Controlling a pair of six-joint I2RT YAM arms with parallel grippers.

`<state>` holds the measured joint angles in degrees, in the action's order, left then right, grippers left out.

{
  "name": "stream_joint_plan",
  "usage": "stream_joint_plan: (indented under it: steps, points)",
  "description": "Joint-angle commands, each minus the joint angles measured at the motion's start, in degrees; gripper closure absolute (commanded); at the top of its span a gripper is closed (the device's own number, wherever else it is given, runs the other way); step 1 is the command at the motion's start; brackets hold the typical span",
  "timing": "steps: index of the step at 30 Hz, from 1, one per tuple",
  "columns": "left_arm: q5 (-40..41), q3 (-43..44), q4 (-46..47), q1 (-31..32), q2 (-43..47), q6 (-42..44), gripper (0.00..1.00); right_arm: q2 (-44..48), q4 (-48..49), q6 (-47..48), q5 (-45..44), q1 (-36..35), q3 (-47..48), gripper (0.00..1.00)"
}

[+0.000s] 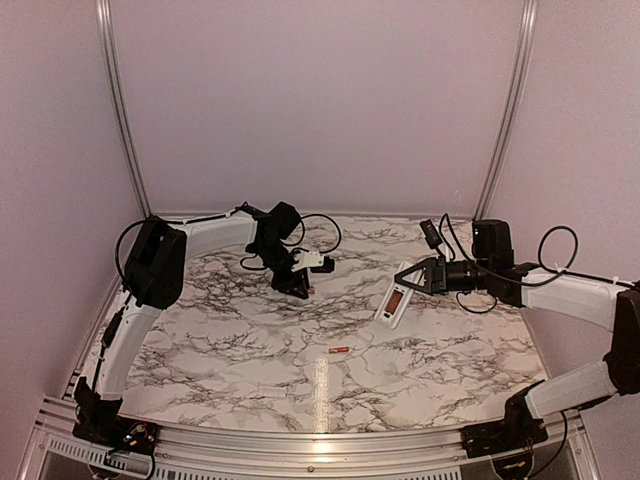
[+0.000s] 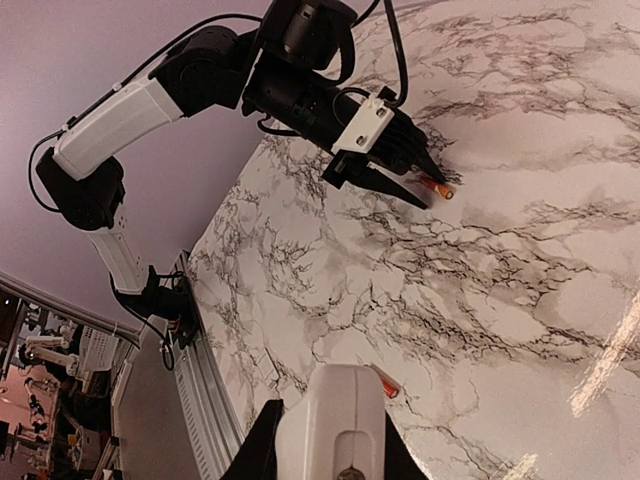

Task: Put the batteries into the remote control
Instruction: Pick up the battery from the center of the board.

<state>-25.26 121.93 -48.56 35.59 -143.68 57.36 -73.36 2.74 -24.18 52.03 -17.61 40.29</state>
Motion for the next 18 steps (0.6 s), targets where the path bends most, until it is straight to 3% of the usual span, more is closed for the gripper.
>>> stream_joint_plan:
  steps: [1,7,12,15,18]
  points:
    - [2.64,-0.38,-3.14,0.07,-2.04,-2.66,0.71,1.05,0.1,0.1,0.55,0.56,1.28,1.0]
    - [4.92,-1.52,-3.31,0.09,-1.91,-5.72,0.9,1.33,0.04,0.07,0.29,0.6,1.02,1.0]
    - [6.15,-4.63,-0.36,1.21,0.14,-8.21,0.99,1.12,1.25,-0.39,0.45,0.58,0.76,1.0]
    - [6.58,-6.17,1.95,1.79,2.79,-11.83,1.0,1.11,1.04,-0.27,0.19,0.56,0.83,1.0]
    - [5.65,-13.56,9.75,2.04,9.75,-17.62,1.0,0.66,0.9,-0.14,0.07,0.57,0.91,1.0]
